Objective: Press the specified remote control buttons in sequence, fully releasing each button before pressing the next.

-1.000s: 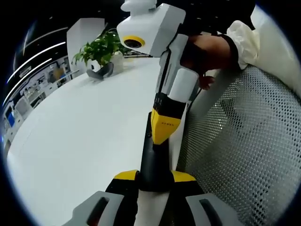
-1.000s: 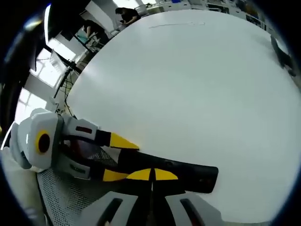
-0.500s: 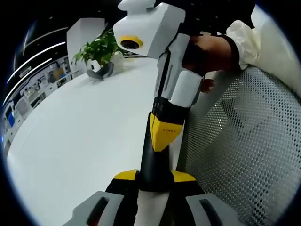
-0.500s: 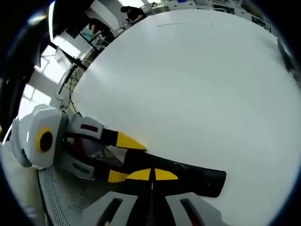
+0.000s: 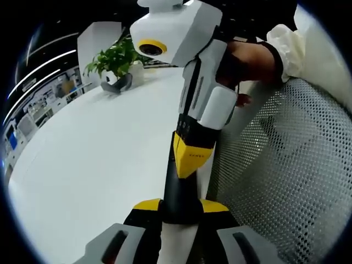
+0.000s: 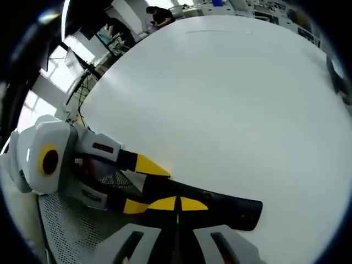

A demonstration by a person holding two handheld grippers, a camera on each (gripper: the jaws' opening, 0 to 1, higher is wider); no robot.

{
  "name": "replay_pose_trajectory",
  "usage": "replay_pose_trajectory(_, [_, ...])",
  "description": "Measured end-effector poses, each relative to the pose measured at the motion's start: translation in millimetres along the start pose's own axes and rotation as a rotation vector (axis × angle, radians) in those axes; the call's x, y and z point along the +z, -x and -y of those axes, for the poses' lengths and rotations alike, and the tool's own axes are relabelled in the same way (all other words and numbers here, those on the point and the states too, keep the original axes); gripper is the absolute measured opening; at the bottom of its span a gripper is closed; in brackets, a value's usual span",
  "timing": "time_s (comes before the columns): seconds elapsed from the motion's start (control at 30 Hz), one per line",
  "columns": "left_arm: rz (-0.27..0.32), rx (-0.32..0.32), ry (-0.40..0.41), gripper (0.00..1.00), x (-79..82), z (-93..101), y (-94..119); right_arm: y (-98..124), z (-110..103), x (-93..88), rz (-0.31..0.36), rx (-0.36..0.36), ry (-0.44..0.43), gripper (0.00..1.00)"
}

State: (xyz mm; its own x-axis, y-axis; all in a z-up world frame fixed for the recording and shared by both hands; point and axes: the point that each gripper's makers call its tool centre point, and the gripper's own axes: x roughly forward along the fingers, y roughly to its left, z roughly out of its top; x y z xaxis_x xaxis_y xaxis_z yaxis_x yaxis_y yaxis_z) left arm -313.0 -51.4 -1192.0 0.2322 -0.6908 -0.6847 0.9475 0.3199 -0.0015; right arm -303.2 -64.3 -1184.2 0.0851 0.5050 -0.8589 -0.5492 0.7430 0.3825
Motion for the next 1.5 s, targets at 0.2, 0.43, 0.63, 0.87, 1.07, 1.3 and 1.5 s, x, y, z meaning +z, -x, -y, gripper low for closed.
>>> replay_pose_trajectory(0.2, [0.000, 0.007, 0.006, 0.24, -0.1, 0.3, 0.5, -0.4, 1.4, 1.4, 0.008, -0.001, -0.051, 0.00])
replay_pose_trajectory(0.43, [-0.022, 0.021, 0.029, 0.25, 0.9, -0.3, -0.6, -0.6, 0.0, 1.0, 0.044, -0.073, -0.036, 0.00])
replay_pose_trajectory(0.63, [-0.025, 0.021, 0.030, 0.25, 3.7, -0.3, -4.9, 0.3, -0.3, 0.3, 0.081, -0.141, -0.047, 0.00])
replay_pose_trajectory(0.87, [0.020, -0.002, 0.000, 0.25, 5.4, 0.7, -7.3, 17.6, 19.3, 9.3, 0.089, -0.339, 0.046, 0.00])
replay_pose_trajectory(1.07, [0.029, 0.003, 0.007, 0.25, 6.6, -0.3, -7.5, 67.5, 31.5, 46.1, 0.389, -0.451, 0.013, 0.08])
replay_pose_trajectory(1.3, [0.031, 0.009, 0.011, 0.25, 6.8, -0.6, -6.9, 130.8, 42.7, 62.8, 0.691, -0.557, -0.037, 0.22])
replay_pose_trajectory(1.5, [0.018, 0.015, 0.018, 0.25, 5.8, -1.7, -6.4, 155.8, 54.8, 58.4, 0.834, -0.600, -0.105, 0.59])
